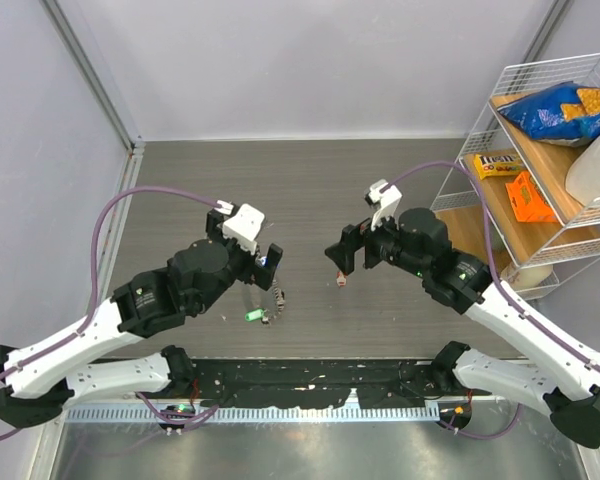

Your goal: Put the keys on the keyring

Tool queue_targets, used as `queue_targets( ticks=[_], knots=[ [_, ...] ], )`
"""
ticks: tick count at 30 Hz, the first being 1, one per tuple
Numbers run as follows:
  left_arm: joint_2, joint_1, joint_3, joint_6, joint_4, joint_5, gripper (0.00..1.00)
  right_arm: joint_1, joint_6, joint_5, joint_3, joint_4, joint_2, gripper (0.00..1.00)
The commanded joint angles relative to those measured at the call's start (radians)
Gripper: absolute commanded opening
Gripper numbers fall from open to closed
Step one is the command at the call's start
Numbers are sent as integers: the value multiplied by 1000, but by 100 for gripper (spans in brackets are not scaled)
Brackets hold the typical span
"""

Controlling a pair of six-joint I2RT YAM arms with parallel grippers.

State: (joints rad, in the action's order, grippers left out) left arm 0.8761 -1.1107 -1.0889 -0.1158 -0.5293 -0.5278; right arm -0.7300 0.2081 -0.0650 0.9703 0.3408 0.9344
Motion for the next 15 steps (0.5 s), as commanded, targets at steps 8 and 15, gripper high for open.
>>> queue_targets(
  ticks=[8,15],
  knots=[
    [-118,-1,132,-257,-155,-158,98,-176,53,54,-163,3,-39,98],
    [-224,0,250,-363,-170,-126,96,-359,65,184,-251,-66,-2,100]
  ],
)
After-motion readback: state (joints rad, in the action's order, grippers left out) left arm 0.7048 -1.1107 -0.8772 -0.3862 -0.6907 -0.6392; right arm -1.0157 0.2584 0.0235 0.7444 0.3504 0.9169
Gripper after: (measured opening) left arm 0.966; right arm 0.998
